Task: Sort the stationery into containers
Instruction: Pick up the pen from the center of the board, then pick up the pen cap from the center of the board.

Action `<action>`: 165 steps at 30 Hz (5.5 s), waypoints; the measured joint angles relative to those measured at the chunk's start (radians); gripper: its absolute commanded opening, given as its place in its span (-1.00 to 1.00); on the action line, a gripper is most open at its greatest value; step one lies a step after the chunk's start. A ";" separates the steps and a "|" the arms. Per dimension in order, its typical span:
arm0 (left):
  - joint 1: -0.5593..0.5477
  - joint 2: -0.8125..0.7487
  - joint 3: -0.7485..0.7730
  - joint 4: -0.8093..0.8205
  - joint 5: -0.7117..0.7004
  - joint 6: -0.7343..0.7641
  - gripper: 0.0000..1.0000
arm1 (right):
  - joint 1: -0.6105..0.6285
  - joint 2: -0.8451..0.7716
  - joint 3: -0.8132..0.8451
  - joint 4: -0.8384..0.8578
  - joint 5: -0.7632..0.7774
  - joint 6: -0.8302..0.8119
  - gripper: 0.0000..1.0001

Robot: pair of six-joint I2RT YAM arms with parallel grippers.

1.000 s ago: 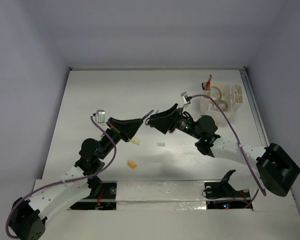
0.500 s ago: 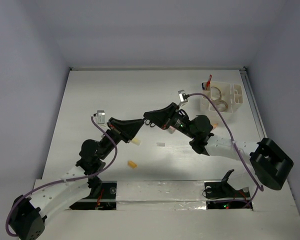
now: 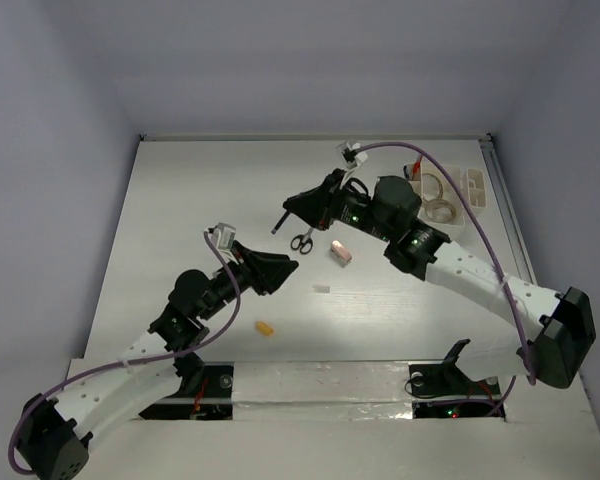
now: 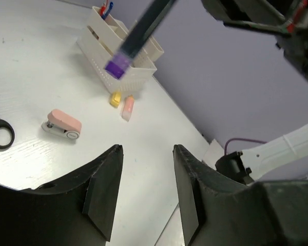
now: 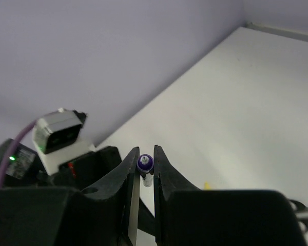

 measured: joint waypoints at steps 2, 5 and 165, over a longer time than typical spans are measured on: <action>0.000 -0.006 0.015 -0.034 0.020 0.021 -0.23 | -0.014 0.000 0.039 -0.100 -0.031 -0.045 -1.00; 0.000 -0.009 0.044 -0.084 0.051 0.051 -0.22 | -0.036 0.013 0.102 -0.274 -0.095 -0.112 -1.00; 0.000 -0.180 0.295 -0.568 -0.191 0.168 -1.00 | 0.140 0.590 0.129 -0.682 0.552 -0.154 -1.00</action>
